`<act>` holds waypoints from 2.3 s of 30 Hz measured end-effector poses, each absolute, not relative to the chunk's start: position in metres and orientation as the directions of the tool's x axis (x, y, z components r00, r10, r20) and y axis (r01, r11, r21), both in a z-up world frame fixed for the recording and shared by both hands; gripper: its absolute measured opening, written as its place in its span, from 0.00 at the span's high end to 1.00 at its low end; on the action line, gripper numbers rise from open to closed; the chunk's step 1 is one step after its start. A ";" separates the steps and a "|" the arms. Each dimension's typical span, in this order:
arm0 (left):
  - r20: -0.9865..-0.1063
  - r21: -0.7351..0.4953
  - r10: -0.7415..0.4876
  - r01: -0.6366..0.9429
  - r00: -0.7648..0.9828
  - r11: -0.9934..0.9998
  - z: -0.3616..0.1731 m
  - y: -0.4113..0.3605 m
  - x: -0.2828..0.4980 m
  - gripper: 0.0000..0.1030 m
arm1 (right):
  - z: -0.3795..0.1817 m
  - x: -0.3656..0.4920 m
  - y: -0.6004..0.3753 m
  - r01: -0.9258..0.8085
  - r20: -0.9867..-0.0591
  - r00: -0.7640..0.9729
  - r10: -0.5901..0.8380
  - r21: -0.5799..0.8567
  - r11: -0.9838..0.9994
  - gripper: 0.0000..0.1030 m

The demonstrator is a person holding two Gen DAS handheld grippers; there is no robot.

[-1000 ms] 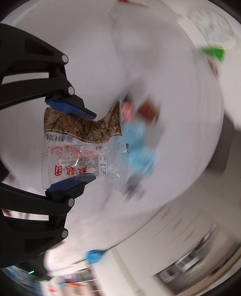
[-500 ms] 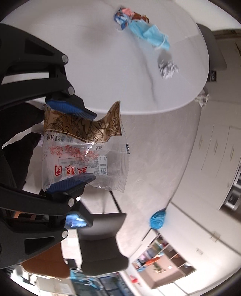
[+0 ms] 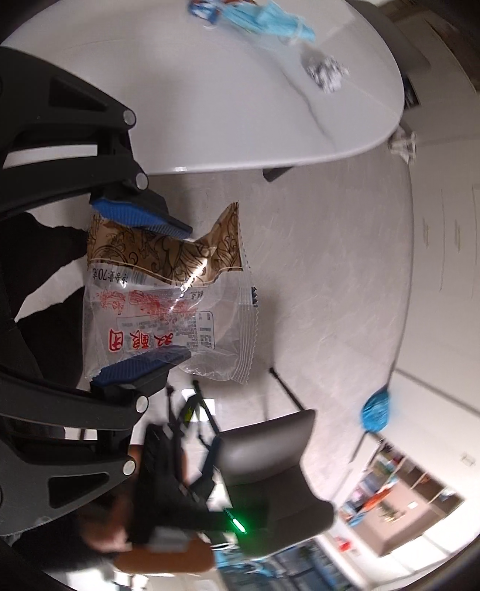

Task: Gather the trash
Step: 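Carry both items to the white bin and release them, then move both tools back over the table toward the box and tissue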

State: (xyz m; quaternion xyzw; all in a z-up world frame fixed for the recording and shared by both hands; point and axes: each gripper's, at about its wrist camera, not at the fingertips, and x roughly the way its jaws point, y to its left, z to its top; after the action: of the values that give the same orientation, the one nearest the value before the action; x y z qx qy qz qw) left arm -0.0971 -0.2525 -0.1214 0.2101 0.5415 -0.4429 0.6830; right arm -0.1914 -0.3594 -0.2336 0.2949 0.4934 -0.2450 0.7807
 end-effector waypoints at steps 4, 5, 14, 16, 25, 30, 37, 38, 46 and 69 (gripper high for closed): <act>-0.942 -0.188 -0.334 0.865 -0.025 0.466 -0.145 -0.272 -0.105 0.43 | -0.216 -0.202 -0.371 0.717 -0.908 0.390 -0.152 0.196 0.669 0.04; -0.947 -0.185 -0.320 0.873 -0.034 0.452 -0.151 -0.278 -0.108 0.43 | -0.213 -0.204 -0.374 0.723 -0.906 0.390 -0.163 0.192 0.664 0.04; -0.963 -0.165 -0.261 0.915 -0.068 0.368 -0.172 -0.306 -0.126 0.20 | -0.206 -0.215 -0.391 0.757 -0.902 0.386 -0.195 0.189 0.625 0.04; -0.963 -0.158 -0.261 0.918 -0.062 0.363 -0.171 -0.308 -0.126 0.13 | -0.206 -0.215 -0.392 0.759 -0.902 0.388 -0.192 0.194 0.621 0.04; -0.957 -0.147 -0.288 0.918 -0.038 0.368 -0.164 -0.307 -0.121 0.12 | -0.200 -0.213 -0.398 0.761 -0.900 0.389 -0.196 0.194 0.619 0.04; -0.946 -0.152 -0.323 0.907 -0.019 0.392 -0.153 -0.303 -0.117 0.12 | -0.195 -0.209 -0.395 0.757 -0.895 0.397 -0.205 0.193 0.624 0.04; -0.928 -0.160 -0.372 0.890 0.012 0.426 -0.130 -0.298 -0.109 0.12 | -0.182 -0.201 -0.391 0.738 -0.885 0.414 -0.213 0.189 0.648 0.04; -0.925 -0.160 -0.379 0.888 0.018 0.432 -0.126 -0.296 -0.107 0.12 | -0.179 -0.199 -0.390 0.734 -0.883 0.417 -0.214 0.189 0.652 0.04; -0.872 -0.151 -0.470 0.837 0.138 0.526 -0.074 -0.264 -0.082 0.12 | -0.142 -0.171 -0.374 0.675 -0.851 0.471 -0.234 0.177 0.716 0.04; -0.843 -0.165 -0.370 0.467 0.390 0.869 -0.057 -0.079 0.041 0.11 | -0.095 0.004 -0.261 0.320 -0.801 0.597 -0.046 0.186 0.929 0.02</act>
State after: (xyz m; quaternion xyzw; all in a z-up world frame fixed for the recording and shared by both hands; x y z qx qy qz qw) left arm 0.0414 -0.0789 -0.0571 0.0493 0.4918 -0.2513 0.8322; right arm 0.0045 -0.2609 -0.0955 0.1570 0.4364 -0.1038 0.8798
